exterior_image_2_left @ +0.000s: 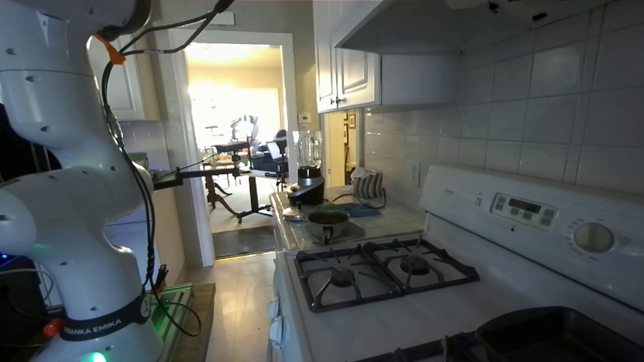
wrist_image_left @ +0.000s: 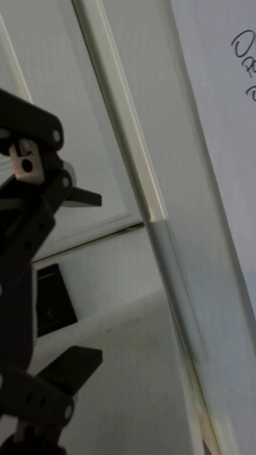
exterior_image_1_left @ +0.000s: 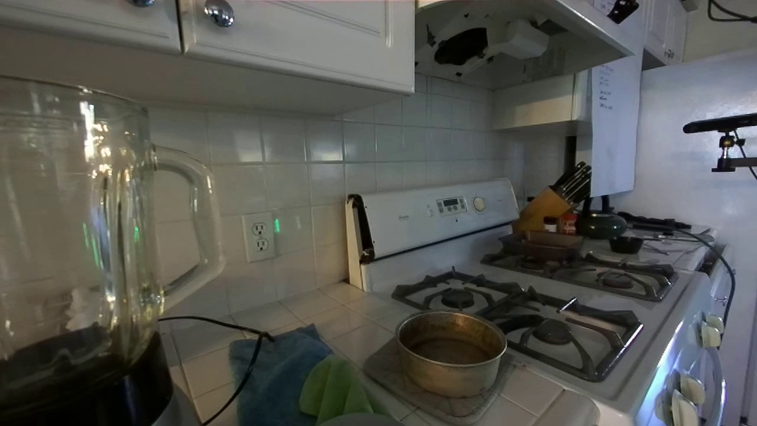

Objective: Turn off the light

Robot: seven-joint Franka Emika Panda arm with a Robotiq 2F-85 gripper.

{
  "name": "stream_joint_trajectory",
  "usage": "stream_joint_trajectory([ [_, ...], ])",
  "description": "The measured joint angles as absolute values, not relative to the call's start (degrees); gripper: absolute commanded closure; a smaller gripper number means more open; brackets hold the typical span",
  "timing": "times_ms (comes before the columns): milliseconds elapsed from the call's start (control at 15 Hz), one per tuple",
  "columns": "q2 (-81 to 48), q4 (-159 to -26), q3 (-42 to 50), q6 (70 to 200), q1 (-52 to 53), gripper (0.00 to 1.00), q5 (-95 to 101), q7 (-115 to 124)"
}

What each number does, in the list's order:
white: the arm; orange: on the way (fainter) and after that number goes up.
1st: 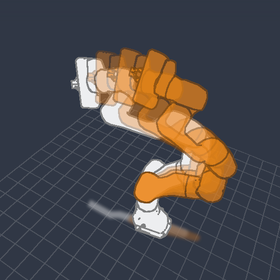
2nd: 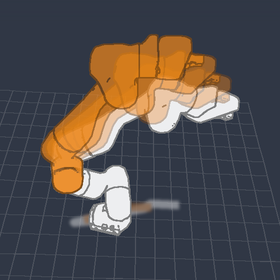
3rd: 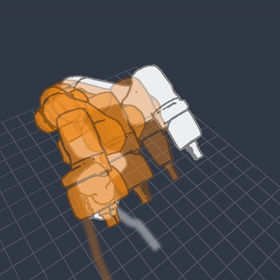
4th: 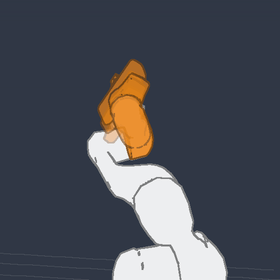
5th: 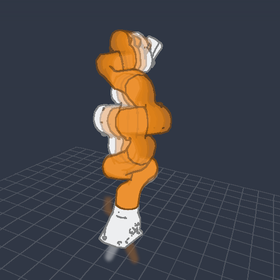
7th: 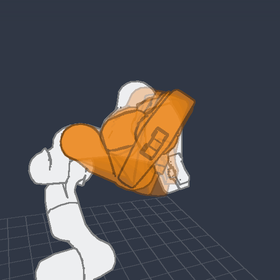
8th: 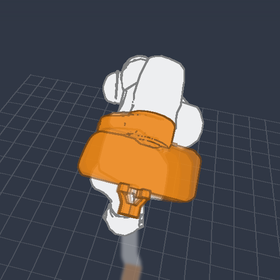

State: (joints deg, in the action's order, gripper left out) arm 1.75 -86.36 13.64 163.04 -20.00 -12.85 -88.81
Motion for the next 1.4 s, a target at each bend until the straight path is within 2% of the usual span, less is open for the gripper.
stream_joint_trajectory([
  [400, 3.7, -86.8, 12.8, 159.4, -20.1, 0.00, 0.5, -66.8],
  [933, 8.4, -86.8, 12.4, 158.0, -21.1, 0.00, 10.9, -52.5],
  [1400, 22.5, -87.7, 11.5, 141.8, -23.1, 0.00, 18.2, -46.3],
])
